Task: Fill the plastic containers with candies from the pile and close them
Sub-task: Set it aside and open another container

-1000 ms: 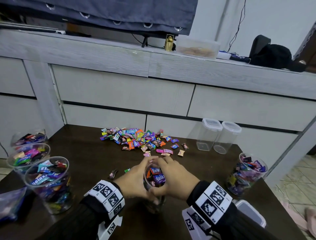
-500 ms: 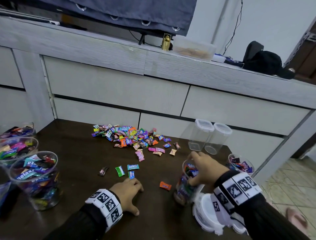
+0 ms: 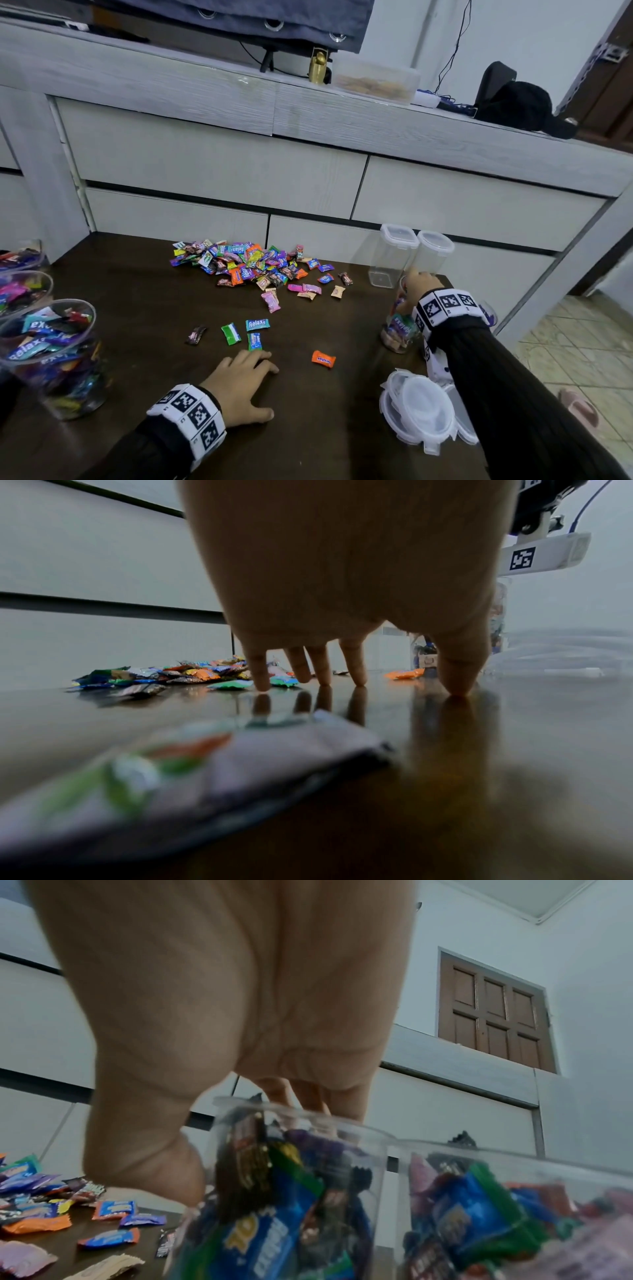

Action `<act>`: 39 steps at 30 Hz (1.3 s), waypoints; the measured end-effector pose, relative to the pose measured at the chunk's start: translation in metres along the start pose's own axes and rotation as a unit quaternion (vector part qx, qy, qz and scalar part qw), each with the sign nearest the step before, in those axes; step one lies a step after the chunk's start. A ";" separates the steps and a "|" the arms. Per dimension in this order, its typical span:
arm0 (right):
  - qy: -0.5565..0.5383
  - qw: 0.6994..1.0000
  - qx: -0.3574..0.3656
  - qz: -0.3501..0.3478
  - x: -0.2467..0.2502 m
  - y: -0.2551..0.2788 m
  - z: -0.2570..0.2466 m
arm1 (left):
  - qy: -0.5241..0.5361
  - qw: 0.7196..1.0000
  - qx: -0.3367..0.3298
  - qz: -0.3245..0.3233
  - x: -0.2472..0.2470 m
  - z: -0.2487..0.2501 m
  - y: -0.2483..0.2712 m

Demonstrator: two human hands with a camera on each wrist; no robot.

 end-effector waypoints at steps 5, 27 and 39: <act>0.009 1.000 0.003 0.010 -0.008 -0.003 0.001 | -0.011 1.000 0.022 -0.003 0.000 0.001 0.001; -0.096 0.990 -0.049 0.090 0.015 -0.117 -0.054 | -0.024 0.998 -0.008 -0.049 -0.011 -0.001 -0.009; -0.062 0.989 -0.084 0.102 0.030 -0.122 -0.066 | -0.015 0.998 -0.008 -0.069 -0.016 -0.005 -0.009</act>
Point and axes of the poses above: each hand's wrist, its own y-axis away from the middle knuckle, its own x-axis out of the back of the hand, z = x × y, the point moved 7 cm from there along -y, towards the middle knuckle, and after that the axes turned 1 degree about x, right-handed, at the moved point
